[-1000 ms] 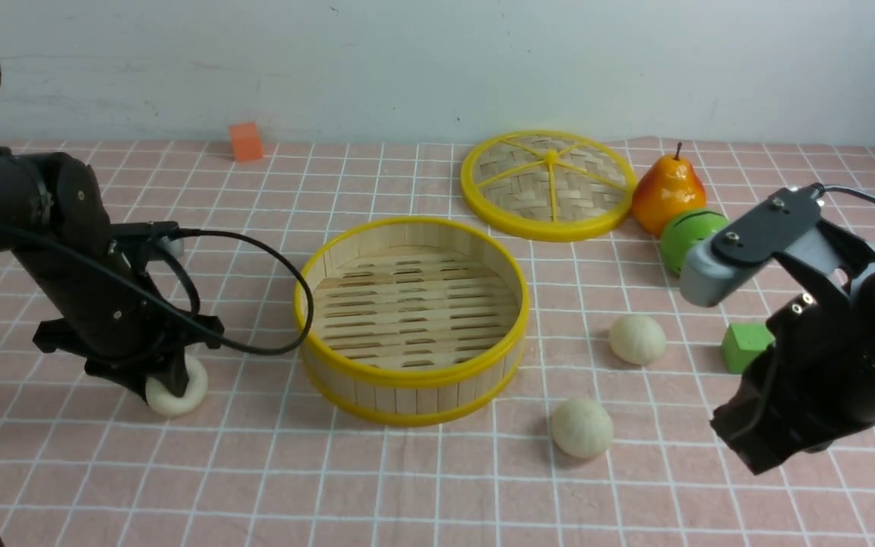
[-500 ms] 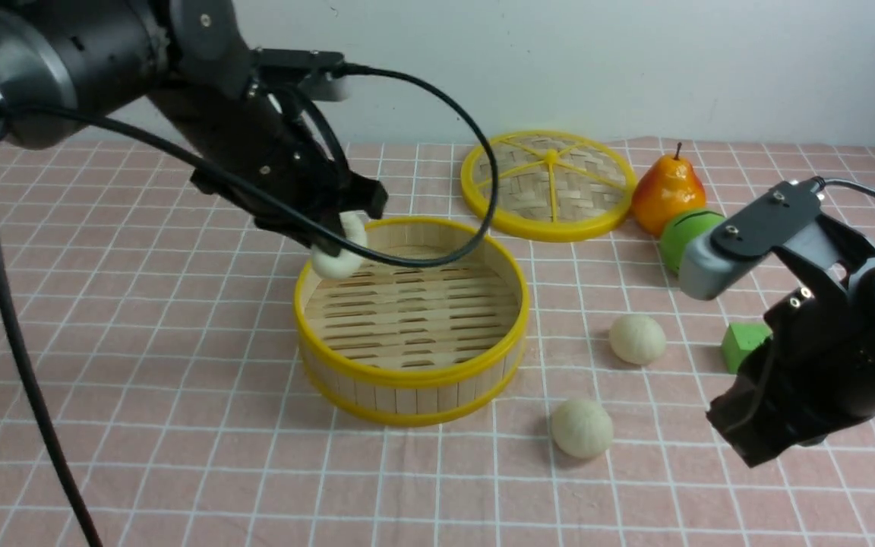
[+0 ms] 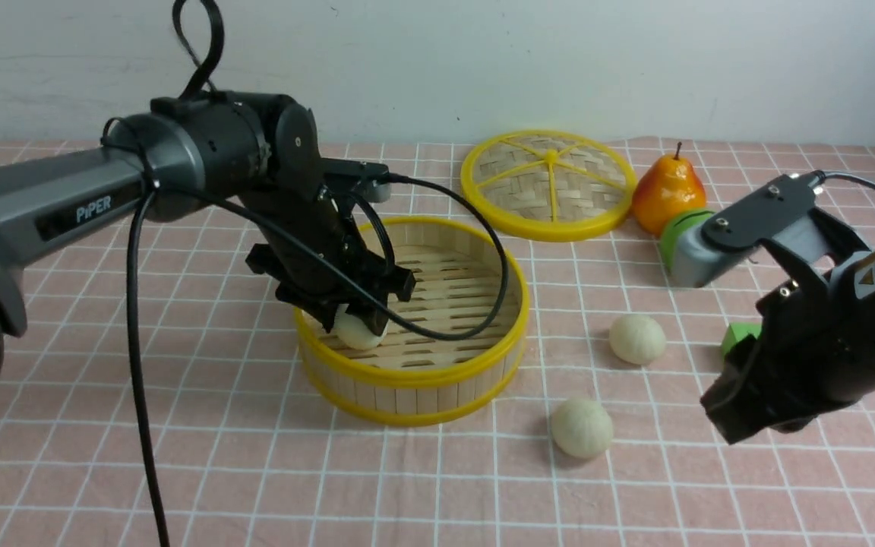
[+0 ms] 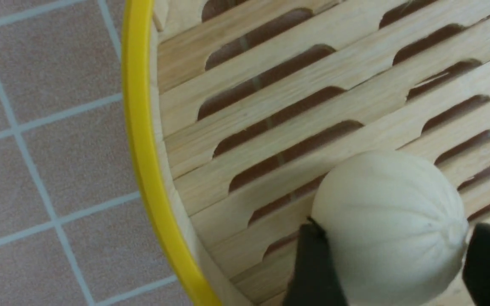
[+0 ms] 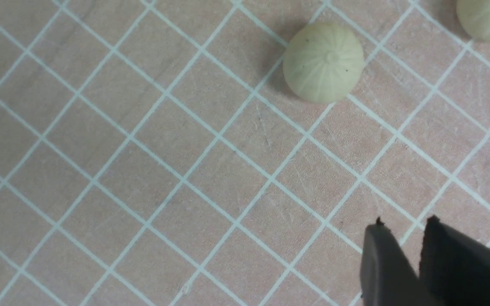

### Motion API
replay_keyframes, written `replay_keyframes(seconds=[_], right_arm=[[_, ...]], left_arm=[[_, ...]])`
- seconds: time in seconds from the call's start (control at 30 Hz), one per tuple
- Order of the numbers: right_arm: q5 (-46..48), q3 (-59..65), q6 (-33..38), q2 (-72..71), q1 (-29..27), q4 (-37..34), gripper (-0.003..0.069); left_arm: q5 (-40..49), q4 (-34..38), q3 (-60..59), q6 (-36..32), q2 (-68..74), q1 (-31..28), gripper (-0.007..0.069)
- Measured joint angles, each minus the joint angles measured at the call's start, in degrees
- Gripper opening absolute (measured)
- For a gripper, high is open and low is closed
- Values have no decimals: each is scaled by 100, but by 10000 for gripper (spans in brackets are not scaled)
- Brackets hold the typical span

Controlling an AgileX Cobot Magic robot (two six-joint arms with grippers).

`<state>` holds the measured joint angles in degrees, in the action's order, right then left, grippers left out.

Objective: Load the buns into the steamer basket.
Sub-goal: Use the left arm to put the steamed stuffed bun into the steamer, then use the right arm to grab a steamed stuffed bun

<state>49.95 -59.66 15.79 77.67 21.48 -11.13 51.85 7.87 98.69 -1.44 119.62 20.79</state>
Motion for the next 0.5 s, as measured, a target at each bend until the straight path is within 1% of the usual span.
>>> replay_keyframes(seconds=[0.07, 0.13, 0.17, 0.2, 0.23, 0.33, 0.43, 0.47, 0.5], right_arm=[[-61, -20, -33, 133, 0, 0, 272], [-66, -95, -39, 279, 0, 0, 345], [-55, -194, -41, 409, 0, 0, 417], [-54, -213, -41, 427, 0, 0, 417], [-17, -388, -41, 572, 0, 0, 483], [10, -721, -41, 924, 0, -15, 574], [10, -935, -41, 1353, 0, -44, 602], [10, -945, -41, 1384, 0, -53, 602], [10, -1036, -41, 1621, 38, -53, 598]], left_arm=[[324, -126, 236, 114, 1, 0, 570], [814, -291, 633, 277, 1, 0, 618], [1141, -441, 930, 411, 1, 0, 633], [1197, -461, 981, 428, 1, 0, 634], [1576, -572, 1403, 592, -5, 0, 635], [1827, -627, 2121, 827, -134, 0, 602], [1884, -525, 2433, 979, -545, 0, 542], [1889, -525, 2442, 979, -584, 0, 538], [1932, -483, 2489, 1003, -910, 0, 499]])
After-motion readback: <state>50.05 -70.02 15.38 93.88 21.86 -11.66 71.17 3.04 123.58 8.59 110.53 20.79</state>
